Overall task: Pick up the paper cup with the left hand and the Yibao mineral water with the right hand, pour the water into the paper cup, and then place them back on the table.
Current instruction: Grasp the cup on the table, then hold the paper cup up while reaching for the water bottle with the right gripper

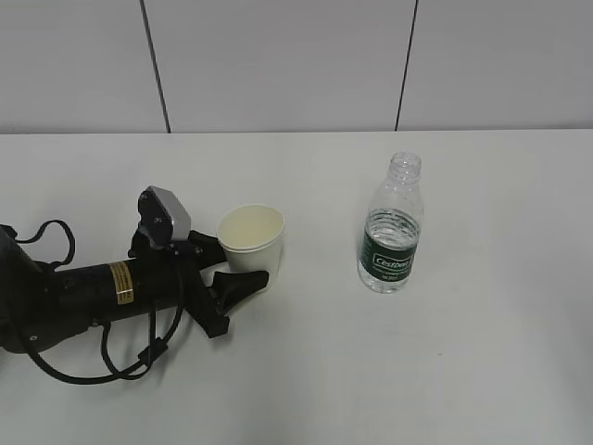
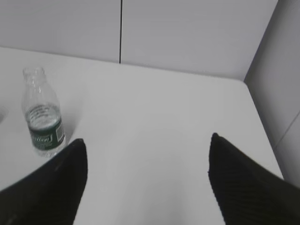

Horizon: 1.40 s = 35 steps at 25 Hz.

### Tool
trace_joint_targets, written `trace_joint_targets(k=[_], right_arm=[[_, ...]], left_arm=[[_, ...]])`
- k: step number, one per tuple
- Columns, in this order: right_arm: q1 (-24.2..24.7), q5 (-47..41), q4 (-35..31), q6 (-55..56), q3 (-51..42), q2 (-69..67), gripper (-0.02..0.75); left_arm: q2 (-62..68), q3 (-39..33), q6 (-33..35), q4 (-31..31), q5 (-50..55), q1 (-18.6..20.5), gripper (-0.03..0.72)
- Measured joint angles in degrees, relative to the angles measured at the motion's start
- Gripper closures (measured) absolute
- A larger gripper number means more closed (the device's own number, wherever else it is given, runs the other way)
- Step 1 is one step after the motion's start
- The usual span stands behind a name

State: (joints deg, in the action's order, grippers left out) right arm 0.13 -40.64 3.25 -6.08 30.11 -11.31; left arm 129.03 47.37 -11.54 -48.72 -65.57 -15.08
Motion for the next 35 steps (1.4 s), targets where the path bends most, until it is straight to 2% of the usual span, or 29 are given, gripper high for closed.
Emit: trace_joint_targets(k=[6, 11, 17, 24, 30, 35], right_arm=[[0.0, 27.4, 0.0, -4.0, -4.6, -18.1, 0.146], [0.0, 52.3, 0.5, -1.0, -8.9, -33.0, 0.146], [0.0, 73.6, 13.0, 8.2, -9.0, -53.3, 0.146], [0.0, 91.3, 20.3, 11.7, -9.0, -73.5, 0.146], [0.0, 100.0, 30.3, 13.1, -8.9, -84.4, 0.146], [0.0, 104.8, 32.4, 12.9, -8.5, -92.0, 0.146]], left_arm=[[0.0, 0.0, 0.0, 0.0, 0.0, 0.0, 0.238], [0.0, 0.0, 0.0, 0.6, 0.0, 0.0, 0.239], [0.0, 0.0, 0.0, 1.4, 0.0, 0.0, 0.239], [0.0, 0.0, 0.0, 1.4, 0.0, 0.0, 0.240], [0.0, 0.0, 0.0, 1.4, 0.0, 0.0, 0.243], [0.0, 0.0, 0.0, 1.4, 0.0, 0.0, 0.243]])
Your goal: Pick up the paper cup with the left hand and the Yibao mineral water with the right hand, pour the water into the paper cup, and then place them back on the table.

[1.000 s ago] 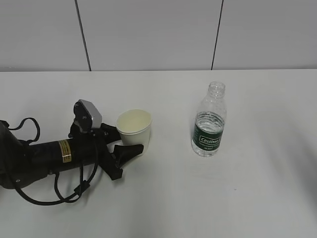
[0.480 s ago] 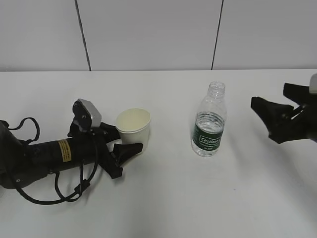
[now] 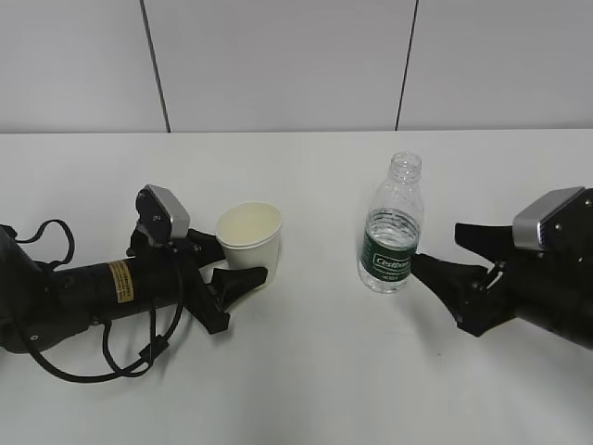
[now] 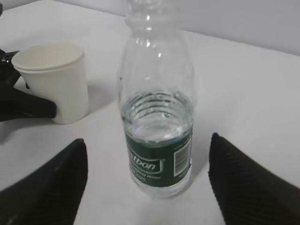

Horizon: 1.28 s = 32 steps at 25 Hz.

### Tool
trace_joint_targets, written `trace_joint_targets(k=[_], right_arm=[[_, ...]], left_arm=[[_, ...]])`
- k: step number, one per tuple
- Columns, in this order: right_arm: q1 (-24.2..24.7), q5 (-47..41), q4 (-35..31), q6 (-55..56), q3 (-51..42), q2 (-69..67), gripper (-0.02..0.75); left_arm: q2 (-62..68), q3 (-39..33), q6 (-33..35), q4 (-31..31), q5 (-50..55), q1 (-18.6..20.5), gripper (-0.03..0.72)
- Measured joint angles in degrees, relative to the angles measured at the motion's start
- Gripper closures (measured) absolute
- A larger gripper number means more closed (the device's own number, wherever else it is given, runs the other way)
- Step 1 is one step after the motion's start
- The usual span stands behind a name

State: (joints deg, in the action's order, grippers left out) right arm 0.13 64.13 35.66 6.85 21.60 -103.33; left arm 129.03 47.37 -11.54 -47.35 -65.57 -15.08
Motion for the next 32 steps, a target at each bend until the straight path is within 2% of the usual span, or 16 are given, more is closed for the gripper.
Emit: trace_joint_targets(k=[14, 21, 32], right_arm=[[0.0, 1.1, 1.0, -2.4, 9.7, -15.9, 0.146], [-0.2, 1.2, 4.4, -2.4, 15.0, -19.5, 0.146], [-3.1, 1.4, 4.9, -2.5, 20.9, -23.1, 0.146]], left_arm=[[0.0, 0.0, 0.0, 0.0, 0.0, 0.0, 0.243], [0.0, 0.0, 0.0, -0.1, -0.1, 0.0, 0.244], [0.0, 0.0, 0.0, -5.2, -0.4, -0.8, 0.244]])
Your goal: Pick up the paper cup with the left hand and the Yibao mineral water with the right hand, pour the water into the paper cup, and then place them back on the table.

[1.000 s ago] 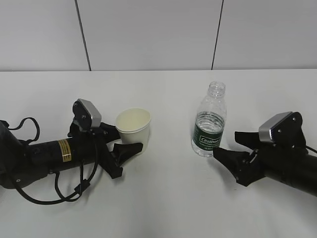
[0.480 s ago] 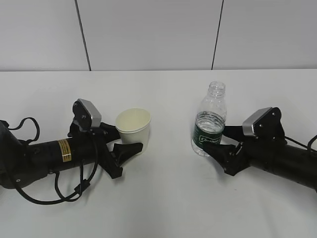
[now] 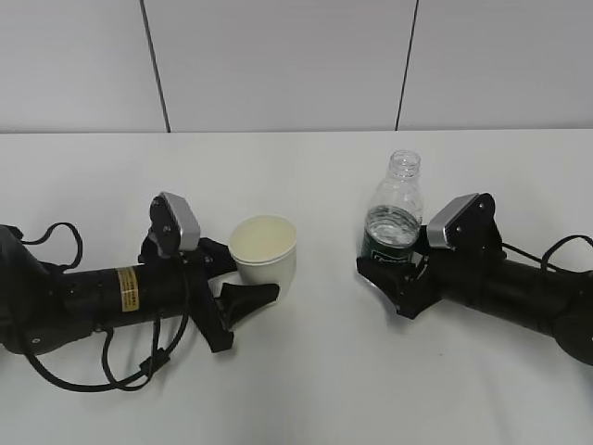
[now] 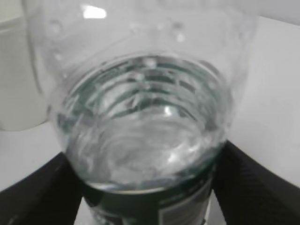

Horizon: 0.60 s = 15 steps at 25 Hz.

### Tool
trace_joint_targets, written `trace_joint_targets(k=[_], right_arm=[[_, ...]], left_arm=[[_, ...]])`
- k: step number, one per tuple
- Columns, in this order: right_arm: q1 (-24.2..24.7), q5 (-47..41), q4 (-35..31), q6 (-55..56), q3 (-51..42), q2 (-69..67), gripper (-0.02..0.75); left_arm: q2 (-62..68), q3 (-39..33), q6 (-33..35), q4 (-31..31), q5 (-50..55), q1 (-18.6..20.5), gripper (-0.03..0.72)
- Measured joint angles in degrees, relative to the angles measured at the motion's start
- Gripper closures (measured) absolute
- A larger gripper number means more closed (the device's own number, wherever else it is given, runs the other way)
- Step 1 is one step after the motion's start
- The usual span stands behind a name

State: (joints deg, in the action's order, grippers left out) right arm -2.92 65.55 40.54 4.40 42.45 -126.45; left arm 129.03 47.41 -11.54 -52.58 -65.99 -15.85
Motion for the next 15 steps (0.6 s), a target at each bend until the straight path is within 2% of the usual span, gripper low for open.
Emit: trace_joint_targets(k=[9, 15], right_arm=[[-0.1, 0.0, 0.0, 0.7, 0.2, 0.0, 0.153], [-0.1, 0.0, 0.0, 0.9, 0.3, 0.0, 0.254]], left_arm=[[-0.7, 0.0, 0.0, -2.5, 0.5, -3.3, 0.244], [-1.4, 0.0, 0.0, -4.3, 0.4, -3.3, 0.245]])
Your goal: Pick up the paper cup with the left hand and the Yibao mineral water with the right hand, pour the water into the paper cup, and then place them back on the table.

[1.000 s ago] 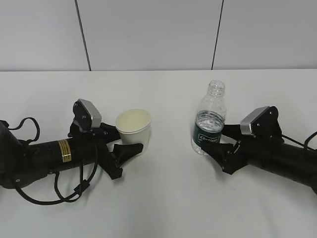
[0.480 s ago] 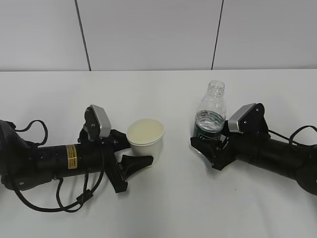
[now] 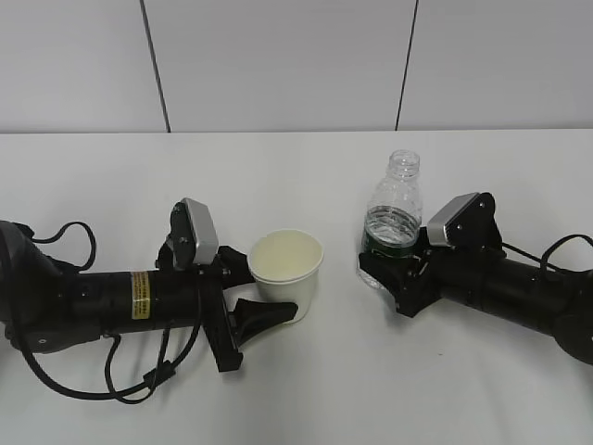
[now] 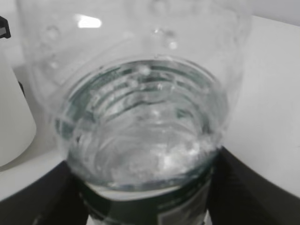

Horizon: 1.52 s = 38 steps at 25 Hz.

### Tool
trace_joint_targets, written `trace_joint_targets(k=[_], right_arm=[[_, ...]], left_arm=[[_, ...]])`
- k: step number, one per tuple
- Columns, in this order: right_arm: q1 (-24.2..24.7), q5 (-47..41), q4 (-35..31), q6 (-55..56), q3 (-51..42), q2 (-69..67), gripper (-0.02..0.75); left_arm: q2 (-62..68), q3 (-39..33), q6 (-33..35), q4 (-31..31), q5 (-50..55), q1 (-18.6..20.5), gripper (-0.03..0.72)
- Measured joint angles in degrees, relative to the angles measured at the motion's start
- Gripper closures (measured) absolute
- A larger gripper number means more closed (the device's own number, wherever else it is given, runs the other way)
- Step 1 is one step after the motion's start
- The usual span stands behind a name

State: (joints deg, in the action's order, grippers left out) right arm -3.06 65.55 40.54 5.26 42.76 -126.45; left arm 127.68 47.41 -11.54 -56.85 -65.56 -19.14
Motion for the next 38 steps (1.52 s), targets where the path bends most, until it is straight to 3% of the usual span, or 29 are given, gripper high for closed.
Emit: trace_joint_targets(k=[13, 38], right_arm=[[0.0, -1.0, 0.0, -2.2, 0.0, 1.0, 0.271], [0.0, -1.3, 0.6, -22.4, 0.0, 6.0, 0.272]], left_arm=[[0.0, 0.0, -2.4, -7.0, 0.0, 0.0, 0.263], [-3.3, 0.0, -4.6, -7.9, 0.6, -3.9, 0.276]])
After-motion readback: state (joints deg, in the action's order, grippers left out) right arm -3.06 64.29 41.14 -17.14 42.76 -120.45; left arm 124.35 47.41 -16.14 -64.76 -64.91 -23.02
